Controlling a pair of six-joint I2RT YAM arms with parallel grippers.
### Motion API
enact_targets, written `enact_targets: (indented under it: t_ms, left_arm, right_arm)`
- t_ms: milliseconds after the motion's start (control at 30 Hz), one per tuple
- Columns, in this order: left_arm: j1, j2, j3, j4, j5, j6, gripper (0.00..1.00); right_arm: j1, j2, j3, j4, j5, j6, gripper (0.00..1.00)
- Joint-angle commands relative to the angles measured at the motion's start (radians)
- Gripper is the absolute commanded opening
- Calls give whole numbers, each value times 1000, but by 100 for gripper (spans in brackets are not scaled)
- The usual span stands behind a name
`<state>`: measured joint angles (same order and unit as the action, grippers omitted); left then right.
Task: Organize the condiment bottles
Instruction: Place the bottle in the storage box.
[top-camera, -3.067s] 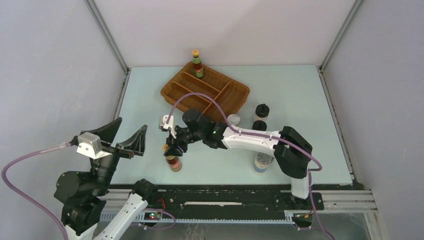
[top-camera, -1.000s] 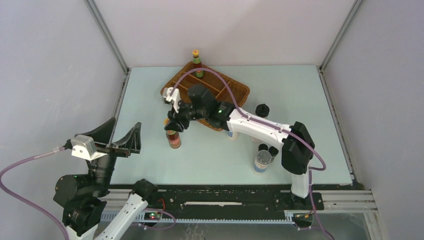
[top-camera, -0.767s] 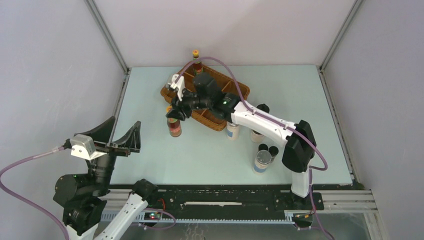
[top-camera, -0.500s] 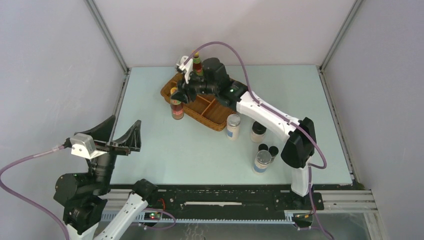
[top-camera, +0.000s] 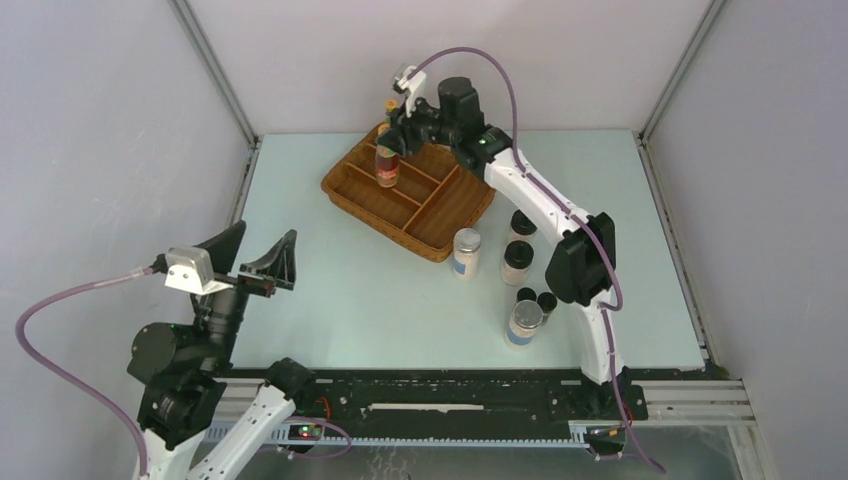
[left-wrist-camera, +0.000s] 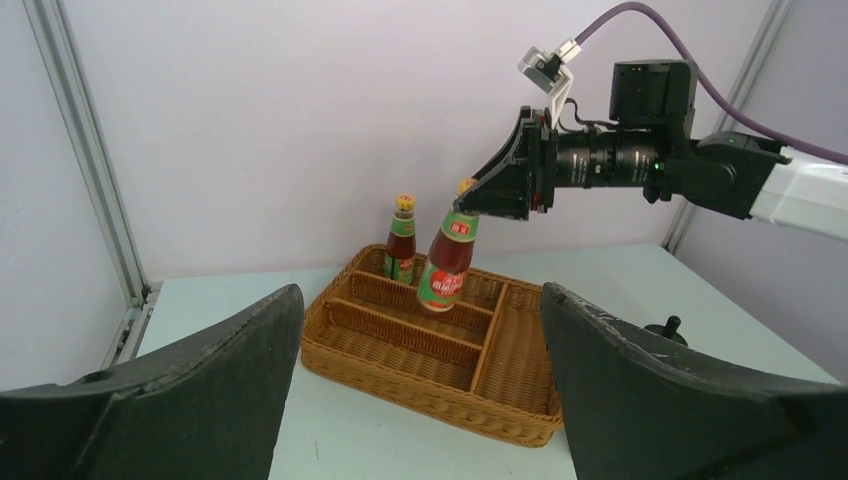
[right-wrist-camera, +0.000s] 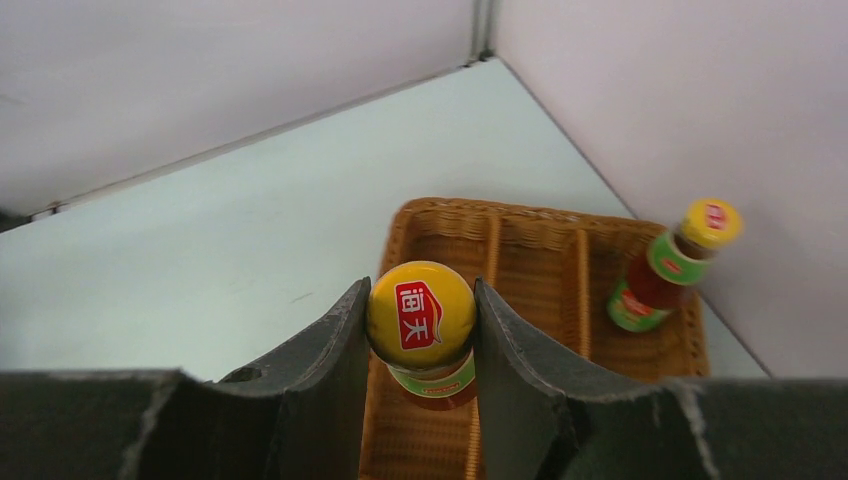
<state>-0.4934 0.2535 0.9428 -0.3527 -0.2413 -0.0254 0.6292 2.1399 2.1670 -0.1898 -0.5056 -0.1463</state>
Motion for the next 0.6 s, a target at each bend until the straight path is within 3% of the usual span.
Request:
enact_targets:
  t_ms: [0, 567]
  left_arm:
    - [-3, 46, -32, 65, -8, 24, 92]
    - [-3, 128, -106, 184, -17, 58, 93]
  right_arm:
    - [-75, 13, 124, 153, -19, 34, 0]
    - [-209, 229, 319, 221, -4, 55, 0]
